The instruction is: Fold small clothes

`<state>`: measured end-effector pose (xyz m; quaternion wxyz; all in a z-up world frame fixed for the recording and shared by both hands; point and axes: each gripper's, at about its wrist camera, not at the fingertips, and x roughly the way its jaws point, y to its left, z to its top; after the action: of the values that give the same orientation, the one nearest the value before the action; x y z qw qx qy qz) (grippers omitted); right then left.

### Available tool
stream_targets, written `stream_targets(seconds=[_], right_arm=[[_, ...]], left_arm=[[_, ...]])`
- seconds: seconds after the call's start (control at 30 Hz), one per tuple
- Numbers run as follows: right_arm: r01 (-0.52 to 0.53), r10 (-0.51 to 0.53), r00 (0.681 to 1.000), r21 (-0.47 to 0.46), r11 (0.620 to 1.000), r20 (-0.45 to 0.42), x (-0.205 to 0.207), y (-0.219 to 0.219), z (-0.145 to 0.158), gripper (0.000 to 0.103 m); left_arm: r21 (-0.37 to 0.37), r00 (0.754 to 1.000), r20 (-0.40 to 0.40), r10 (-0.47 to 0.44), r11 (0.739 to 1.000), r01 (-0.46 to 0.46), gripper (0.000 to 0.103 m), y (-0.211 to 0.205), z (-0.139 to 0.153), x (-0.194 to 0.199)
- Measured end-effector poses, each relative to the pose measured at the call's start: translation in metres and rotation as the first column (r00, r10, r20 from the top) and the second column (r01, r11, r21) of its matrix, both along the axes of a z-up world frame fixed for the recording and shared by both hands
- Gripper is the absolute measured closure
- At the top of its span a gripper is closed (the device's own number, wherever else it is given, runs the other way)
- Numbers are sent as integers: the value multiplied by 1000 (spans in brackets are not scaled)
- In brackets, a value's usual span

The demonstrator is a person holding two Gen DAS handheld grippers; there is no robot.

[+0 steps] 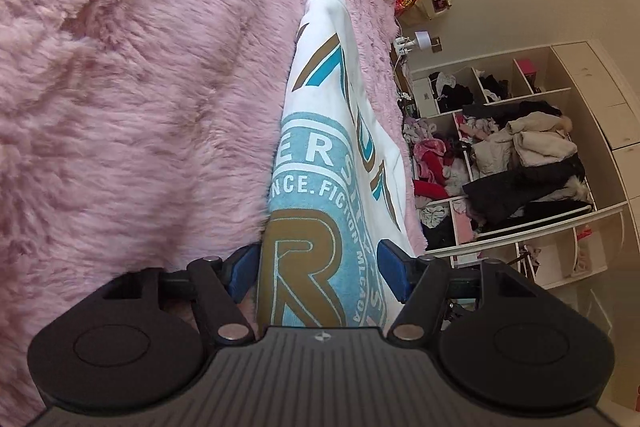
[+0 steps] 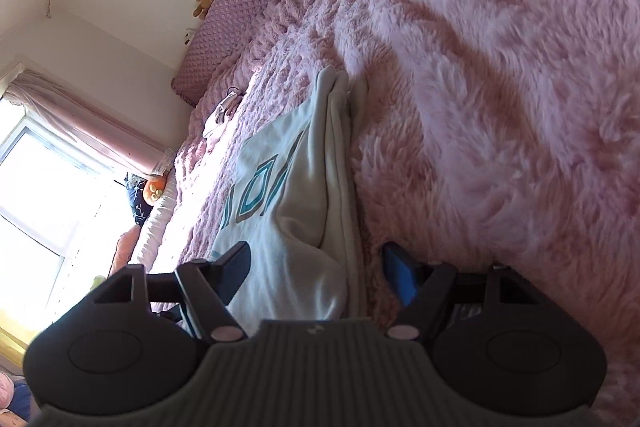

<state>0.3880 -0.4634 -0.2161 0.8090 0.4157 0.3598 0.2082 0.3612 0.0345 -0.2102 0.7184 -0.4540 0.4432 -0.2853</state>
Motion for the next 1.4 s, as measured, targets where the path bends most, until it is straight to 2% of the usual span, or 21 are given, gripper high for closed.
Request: stream_targets(seconds=[0.13,0.3,0.43,0.67,0.73,0.77,0.8,0.83,0.87,0.9,0.93,1.0,1.07,1.23,1.33,1.4], right_arm=[[-60,61,998,54,997,-9,27,10,-7,32],[-72,75,997,105,992,-18,62,22,-15,32],[-82,87,996,133,988,-31,84,31,-18,28],[-100,109,992,142,985,-62,103,40,-21,28],[-83,96,992,152,985,-78,106,41,-21,31],[-71,85,993,151,986,-86,107,42,-21,38],[-58,72,993,142,988,-96,108,42,-20,51],[-33,47,992,114,993,-116,109,42,-20,58],[-20,32,990,95,995,-134,109,41,-21,73],[-10,21,989,80,997,-144,108,40,-21,77],[-6,16,990,67,998,-139,106,41,-19,78],[-5,8,992,26,1000,-126,104,45,-10,80],[-3,1,993,-17,1000,-119,104,52,3,81],[-28,22,995,-58,998,-94,101,70,45,82],[-57,52,996,-64,996,-75,98,84,71,82],[-81,78,996,-69,994,-42,94,96,91,82]], left_arm=[[15,999,11,-49,999,49,29,-15,-4,20],[-3,997,4,-74,997,74,29,-26,-6,43],[-39,997,-13,-83,996,82,29,-33,-11,67],[-103,995,-66,-79,992,72,27,-38,-22,90],[-122,994,-87,-67,991,56,27,-37,-25,93],[-128,993,-97,-63,991,50,27,-38,-25,94],[-130,993,-100,-68,990,54,27,-38,-25,95],[-120,993,-83,-82,990,72,30,-40,-22,96],[-78,994,-39,-100,992,96,40,-43,-16,94],[-28,993,-3,-117,993,117,46,-47,-9,93],[16,992,15,-128,992,128,52,-51,-2,91],[13,994,2,-111,994,111,57,-50,2,88],[6,996,-2,-93,996,93,68,-48,9,86],[45,995,-2,-104,994,104,70,-49,35,79],[83,993,45,-113,991,109,70,-37,64,71],[82,993,65,-98,992,92,70,-22,83,63]])
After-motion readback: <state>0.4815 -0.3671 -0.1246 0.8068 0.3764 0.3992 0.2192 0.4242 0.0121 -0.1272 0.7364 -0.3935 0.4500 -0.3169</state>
